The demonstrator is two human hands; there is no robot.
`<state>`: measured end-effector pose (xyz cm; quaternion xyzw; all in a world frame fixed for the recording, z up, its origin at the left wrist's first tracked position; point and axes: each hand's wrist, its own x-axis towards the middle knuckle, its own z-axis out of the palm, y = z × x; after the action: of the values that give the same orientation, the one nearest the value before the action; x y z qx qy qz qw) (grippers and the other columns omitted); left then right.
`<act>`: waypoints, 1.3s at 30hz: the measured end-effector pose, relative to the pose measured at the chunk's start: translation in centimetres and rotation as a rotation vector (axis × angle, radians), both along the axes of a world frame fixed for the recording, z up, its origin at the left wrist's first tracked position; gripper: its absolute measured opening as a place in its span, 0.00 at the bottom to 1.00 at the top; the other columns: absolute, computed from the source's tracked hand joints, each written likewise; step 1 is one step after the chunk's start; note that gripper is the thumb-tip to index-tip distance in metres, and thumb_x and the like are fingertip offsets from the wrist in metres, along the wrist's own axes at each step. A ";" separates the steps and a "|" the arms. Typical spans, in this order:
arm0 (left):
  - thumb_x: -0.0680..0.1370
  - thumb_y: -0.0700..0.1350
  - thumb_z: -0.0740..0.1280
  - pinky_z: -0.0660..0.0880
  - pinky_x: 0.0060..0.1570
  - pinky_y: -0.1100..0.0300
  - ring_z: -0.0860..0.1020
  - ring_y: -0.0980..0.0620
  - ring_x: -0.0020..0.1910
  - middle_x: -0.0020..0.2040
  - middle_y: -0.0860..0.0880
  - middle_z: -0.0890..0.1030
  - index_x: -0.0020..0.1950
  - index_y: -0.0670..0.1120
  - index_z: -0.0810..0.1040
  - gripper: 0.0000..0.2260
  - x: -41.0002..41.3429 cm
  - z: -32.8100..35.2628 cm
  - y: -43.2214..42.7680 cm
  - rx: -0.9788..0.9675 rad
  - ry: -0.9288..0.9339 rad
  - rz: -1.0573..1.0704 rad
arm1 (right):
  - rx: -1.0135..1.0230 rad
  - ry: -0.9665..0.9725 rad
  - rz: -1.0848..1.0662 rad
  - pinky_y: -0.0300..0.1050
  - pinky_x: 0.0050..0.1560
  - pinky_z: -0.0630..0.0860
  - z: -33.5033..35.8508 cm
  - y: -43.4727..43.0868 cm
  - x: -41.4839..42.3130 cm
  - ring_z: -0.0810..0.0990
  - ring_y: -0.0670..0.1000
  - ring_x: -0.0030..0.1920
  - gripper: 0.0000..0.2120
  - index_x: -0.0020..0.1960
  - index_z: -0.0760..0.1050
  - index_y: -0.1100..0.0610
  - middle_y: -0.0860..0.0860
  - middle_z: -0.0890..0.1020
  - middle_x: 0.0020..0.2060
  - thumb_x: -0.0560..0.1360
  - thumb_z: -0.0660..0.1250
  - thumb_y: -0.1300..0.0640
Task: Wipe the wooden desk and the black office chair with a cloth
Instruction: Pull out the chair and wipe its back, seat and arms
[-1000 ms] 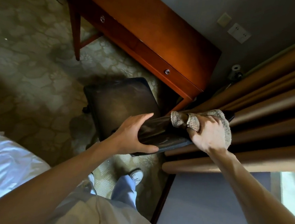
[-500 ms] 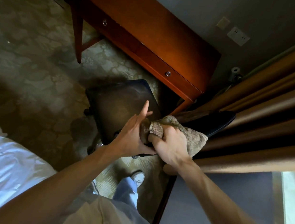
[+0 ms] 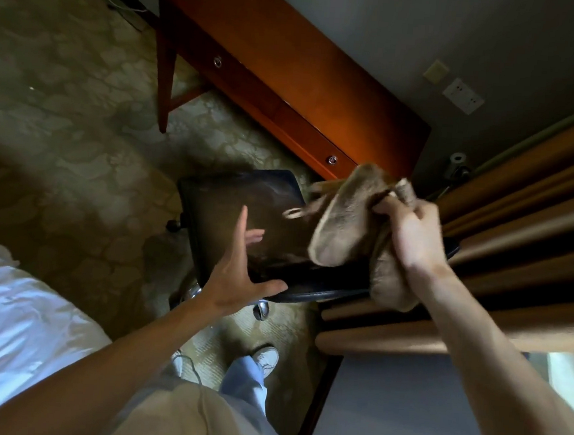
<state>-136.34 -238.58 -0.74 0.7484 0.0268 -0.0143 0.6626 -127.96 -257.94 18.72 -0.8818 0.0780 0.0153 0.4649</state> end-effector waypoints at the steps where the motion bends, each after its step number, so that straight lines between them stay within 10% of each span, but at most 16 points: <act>1: 0.63 0.72 0.73 0.67 0.74 0.40 0.66 0.55 0.76 0.76 0.49 0.67 0.83 0.57 0.37 0.62 -0.1 -0.2 0.1 0.019 0.027 -0.050 | -0.222 -0.130 0.020 0.52 0.44 0.79 0.6 -0.8 0.4 0.83 0.59 0.40 0.11 0.38 0.78 0.55 0.53 0.84 0.34 0.68 0.68 0.47; 5: 0.60 0.84 0.64 0.63 0.76 0.43 0.61 0.54 0.79 0.81 0.52 0.61 0.83 0.60 0.38 0.61 0.1 -0.7 0.7 0.091 0.061 -0.217 | -0.863 -0.413 0.150 0.48 0.40 0.68 1.5 -3.5 1.1 0.73 0.62 0.33 0.15 0.36 0.70 0.49 0.47 0.76 0.28 0.71 0.60 0.38; 10: 0.60 0.84 0.63 0.62 0.76 0.43 0.58 0.52 0.80 0.82 0.53 0.58 0.83 0.60 0.39 0.62 0.2 -0.9 1.6 0.163 0.072 -0.312 | -1.129 -0.508 0.451 0.53 0.51 0.77 -1.3 -4.9 -0.9 0.84 0.61 0.38 0.17 0.42 0.79 0.52 0.54 0.83 0.32 0.79 0.61 0.42; 21: 0.61 0.68 0.76 0.68 0.74 0.48 0.65 0.55 0.77 0.79 0.52 0.66 0.84 0.52 0.54 0.57 -0.2 -1.0 1.0 0.157 0.058 -0.178 | -0.743 -0.249 0.389 0.48 0.56 0.77 -7.3 1.7 -7.5 0.83 0.58 0.55 0.22 0.58 0.83 0.49 0.51 0.87 0.51 0.70 0.61 0.44; 27: 0.63 0.41 0.86 0.71 0.72 0.54 0.81 0.50 0.64 0.62 0.48 0.82 0.75 0.36 0.69 0.45 0.1 -1.7 -0.2 -0.001 -0.016 -0.121 | -0.618 0.058 0.476 0.44 0.41 0.68 -7.6 6.2 -6.7 0.82 0.56 0.43 0.17 0.39 0.77 0.45 0.47 0.83 0.36 0.63 0.57 0.36; 30: 0.62 0.48 0.86 0.78 0.62 0.50 0.83 0.49 0.59 0.57 0.44 0.85 0.61 0.40 0.82 0.31 -0.5 -1.2 -0.9 -0.079 -0.031 -0.074 | -0.468 0.302 0.507 0.46 0.37 0.73 -6.0 6.5 -4.3 0.81 0.52 0.36 0.15 0.36 0.79 0.48 0.47 0.81 0.28 0.61 0.62 0.38; 34: 0.63 0.61 0.82 0.75 0.61 0.63 0.78 0.63 0.62 0.59 0.61 0.81 0.64 0.55 0.77 0.33 -0.4 0.1 -0.1 0.021 -0.024 -0.162 | -0.450 0.080 0.420 0.49 0.40 0.78 -4.1 4.8 -2.7 0.82 0.53 0.36 0.15 0.38 0.79 0.48 0.49 0.82 0.29 0.63 0.62 0.39; 39: 0.66 0.60 0.83 0.69 0.72 0.52 0.71 0.54 0.72 0.73 0.51 0.74 0.80 0.49 0.62 0.49 0.0 -0.2 0.1 0.144 0.017 -0.225 | -0.838 -0.371 0.369 0.49 0.40 0.75 -2.8 2.6 -2.6 0.83 0.64 0.39 0.20 0.46 0.81 0.49 0.53 0.83 0.32 0.68 0.59 0.37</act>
<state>-136.35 -238.43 -0.95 0.7920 -0.0506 -0.0930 0.6012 -130.60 -255.32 15.91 -0.9799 -0.1640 -0.0924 0.0658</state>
